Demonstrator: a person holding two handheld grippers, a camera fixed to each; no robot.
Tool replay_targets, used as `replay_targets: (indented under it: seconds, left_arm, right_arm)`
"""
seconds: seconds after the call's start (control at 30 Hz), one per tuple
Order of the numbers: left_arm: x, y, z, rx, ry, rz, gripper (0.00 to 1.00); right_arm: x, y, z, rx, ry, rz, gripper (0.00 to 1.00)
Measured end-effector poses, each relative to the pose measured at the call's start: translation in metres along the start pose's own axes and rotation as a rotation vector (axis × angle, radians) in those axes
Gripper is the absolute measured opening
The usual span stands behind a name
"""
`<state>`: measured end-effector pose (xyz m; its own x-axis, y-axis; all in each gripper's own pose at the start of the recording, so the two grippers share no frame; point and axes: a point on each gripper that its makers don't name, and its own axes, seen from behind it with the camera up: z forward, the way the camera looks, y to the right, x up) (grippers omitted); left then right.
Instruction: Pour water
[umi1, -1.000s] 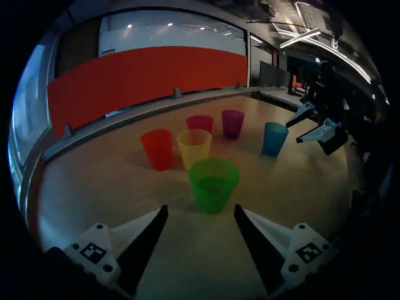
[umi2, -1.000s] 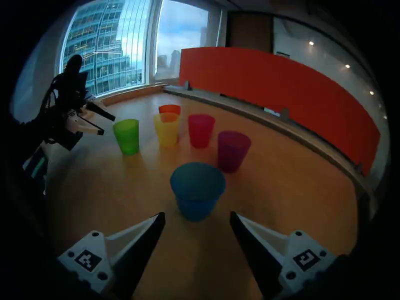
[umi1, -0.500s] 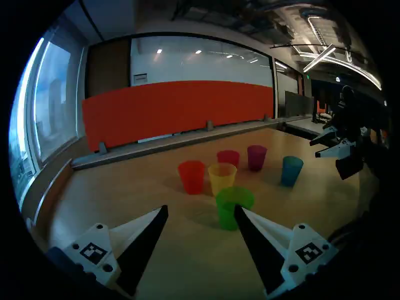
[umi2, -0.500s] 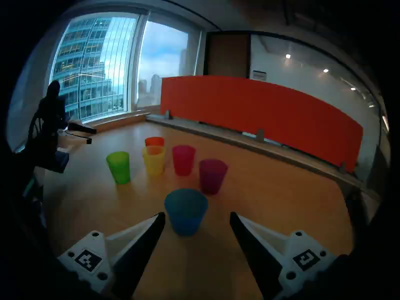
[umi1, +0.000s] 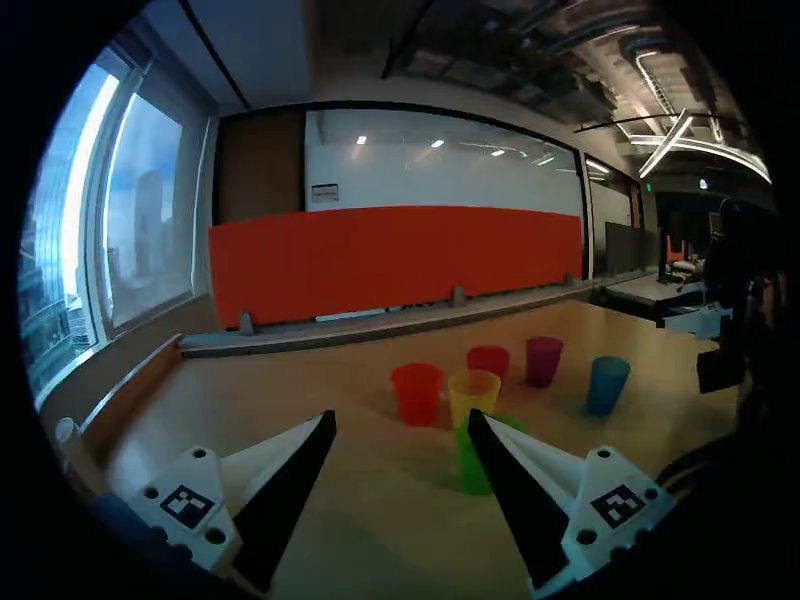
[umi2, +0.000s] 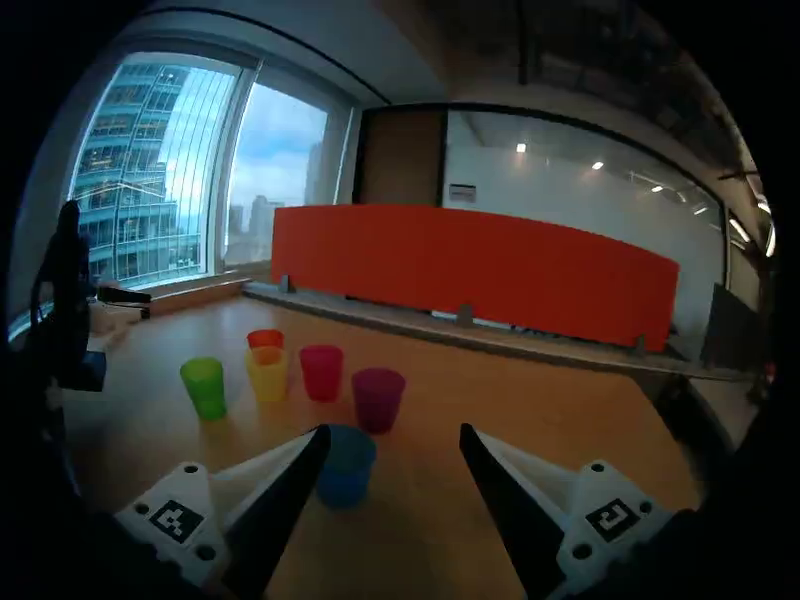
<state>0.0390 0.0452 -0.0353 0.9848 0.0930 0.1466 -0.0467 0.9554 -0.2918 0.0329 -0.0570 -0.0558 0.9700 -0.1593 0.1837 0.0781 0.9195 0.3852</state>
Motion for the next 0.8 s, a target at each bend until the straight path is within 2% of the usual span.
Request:
replay_targets:
  seconds: [0.2, 0.47, 0.6, 0.8]
  left_arm:
    - [0.011, -0.009, -0.002, 0.069, 0.048, -0.035, 0.98]
    - [0.031, -0.022, -0.011, 0.157, 0.111, -0.042, 0.98]
    - [0.037, -0.027, -0.013, 0.188, 0.127, -0.041, 0.98]
    - [0.04, -0.029, -0.01, 0.206, 0.134, -0.043, 0.98]
  right_arm:
    - [0.018, 0.018, 0.0, -0.098, 0.082, 0.029, 1.0]
    - [0.038, 0.038, -0.002, -0.225, 0.177, 0.054, 1.0]
    - [0.043, 0.047, -0.004, -0.279, 0.204, 0.069, 1.0]
    - [0.049, 0.06, -0.007, -0.345, 0.226, 0.079, 1.0]
